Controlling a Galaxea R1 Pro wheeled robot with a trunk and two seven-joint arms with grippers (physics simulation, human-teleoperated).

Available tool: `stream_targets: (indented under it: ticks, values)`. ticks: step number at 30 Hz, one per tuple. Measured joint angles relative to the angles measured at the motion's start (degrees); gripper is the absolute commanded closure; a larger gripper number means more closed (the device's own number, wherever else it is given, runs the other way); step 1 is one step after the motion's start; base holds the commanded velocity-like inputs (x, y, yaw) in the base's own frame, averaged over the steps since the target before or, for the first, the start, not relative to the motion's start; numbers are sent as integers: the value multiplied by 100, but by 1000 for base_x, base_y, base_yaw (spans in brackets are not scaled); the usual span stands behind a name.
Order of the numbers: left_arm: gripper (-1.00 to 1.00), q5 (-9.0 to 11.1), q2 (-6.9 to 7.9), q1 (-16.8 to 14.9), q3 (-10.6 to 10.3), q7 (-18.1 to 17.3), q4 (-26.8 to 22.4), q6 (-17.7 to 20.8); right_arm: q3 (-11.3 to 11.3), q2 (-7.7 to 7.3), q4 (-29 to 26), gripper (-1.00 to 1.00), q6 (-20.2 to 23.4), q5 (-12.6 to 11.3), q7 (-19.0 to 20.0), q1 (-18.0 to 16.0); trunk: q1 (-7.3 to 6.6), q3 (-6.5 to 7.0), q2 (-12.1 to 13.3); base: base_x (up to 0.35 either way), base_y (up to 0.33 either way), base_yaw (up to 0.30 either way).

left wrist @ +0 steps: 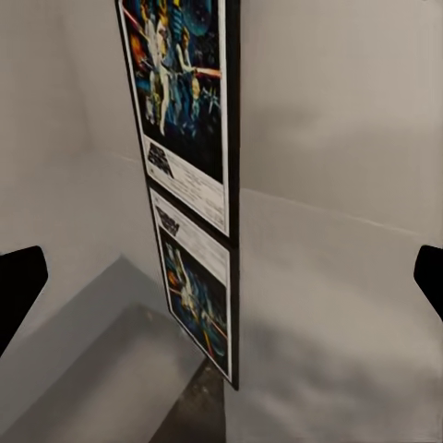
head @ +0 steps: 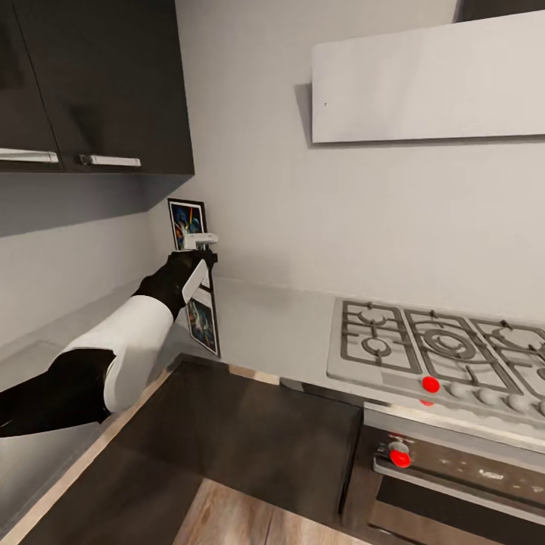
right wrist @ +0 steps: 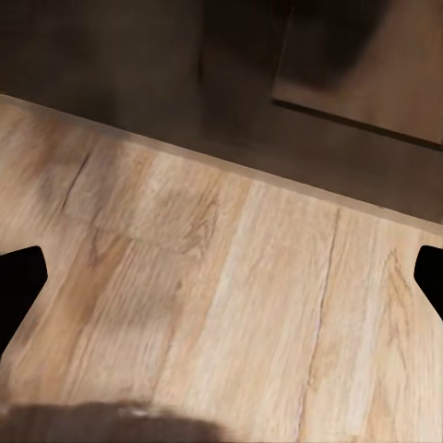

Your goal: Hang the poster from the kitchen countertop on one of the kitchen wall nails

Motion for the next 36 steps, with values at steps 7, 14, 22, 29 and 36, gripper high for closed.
stream_targets:
  ticks: [7, 14, 22, 29, 36]
  values:
    - [-100, 0, 1, -1, 0, 0, 1, 1, 2, 3, 0, -100, 0, -1, 0, 0, 0, 0, 0, 304, 7, 0]
    - [-100, 0, 7, -1, 0, 1, 10, 6, 5, -1, 1, -100, 0, 1, 2, -1, 1, 0, 0, 161, 99, 0]
    - [-100, -3, 190, -4, 21, 0, 9, 18, 5, 6, 13, -100, 0, -2, -1, 0, 3, 0, 1, 51, 44, 0]
    - [-100, -1, 296, -4, 38, 7, 7, 22, -56, -84, 790, -100, -7, -41, -27, 5, 3, 0, 1, 1, 1, 0]
    - [-100, 0, 300, -2, 44, 10, -38, -2, -875, -265, 1339, -100, -41, -63, -45, 8, 3, 0, 1, 0, 0, 0]
